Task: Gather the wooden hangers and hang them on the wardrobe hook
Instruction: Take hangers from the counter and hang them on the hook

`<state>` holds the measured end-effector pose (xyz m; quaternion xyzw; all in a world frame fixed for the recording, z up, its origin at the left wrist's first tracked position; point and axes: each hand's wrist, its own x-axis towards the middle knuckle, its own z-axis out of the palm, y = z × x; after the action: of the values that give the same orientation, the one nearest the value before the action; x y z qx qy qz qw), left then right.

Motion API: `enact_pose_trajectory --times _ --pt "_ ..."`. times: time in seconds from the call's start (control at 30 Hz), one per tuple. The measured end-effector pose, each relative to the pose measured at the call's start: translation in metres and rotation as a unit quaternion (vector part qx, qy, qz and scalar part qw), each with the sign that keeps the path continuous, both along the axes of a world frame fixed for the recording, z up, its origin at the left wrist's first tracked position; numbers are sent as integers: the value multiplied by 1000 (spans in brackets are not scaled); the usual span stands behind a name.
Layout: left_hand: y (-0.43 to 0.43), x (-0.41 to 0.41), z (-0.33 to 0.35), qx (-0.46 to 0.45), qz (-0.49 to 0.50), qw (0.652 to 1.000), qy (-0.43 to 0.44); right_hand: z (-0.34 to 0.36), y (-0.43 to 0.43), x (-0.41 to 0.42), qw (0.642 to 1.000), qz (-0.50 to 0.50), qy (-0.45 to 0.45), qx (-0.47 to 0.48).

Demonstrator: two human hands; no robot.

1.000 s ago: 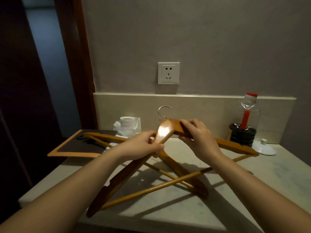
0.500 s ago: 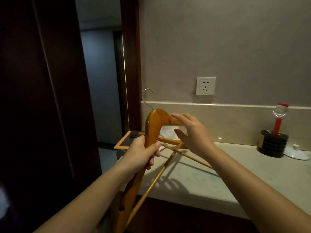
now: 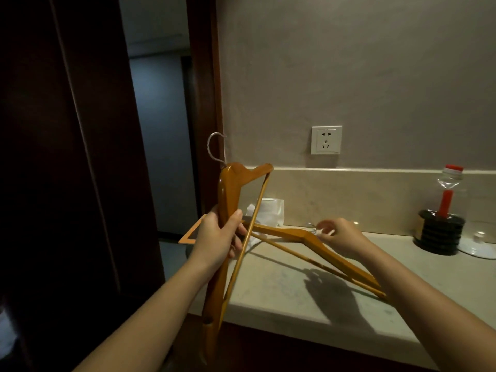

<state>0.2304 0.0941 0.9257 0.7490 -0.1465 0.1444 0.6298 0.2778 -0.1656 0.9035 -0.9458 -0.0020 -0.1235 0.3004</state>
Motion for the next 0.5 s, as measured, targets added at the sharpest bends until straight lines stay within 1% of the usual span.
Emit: enact_pose_trajectory --times 0.23,0.4,0.5 --pt "-38 31 -9 -13 25 1000 0 -30 -26 46 992 -33 106 -56" --pt "-47 33 -18 3 34 999 10 -52 -32 78 980 -47 137 -133" --pt "-45 29 -21 1 37 999 19 -62 -32 90 975 -62 132 -166"
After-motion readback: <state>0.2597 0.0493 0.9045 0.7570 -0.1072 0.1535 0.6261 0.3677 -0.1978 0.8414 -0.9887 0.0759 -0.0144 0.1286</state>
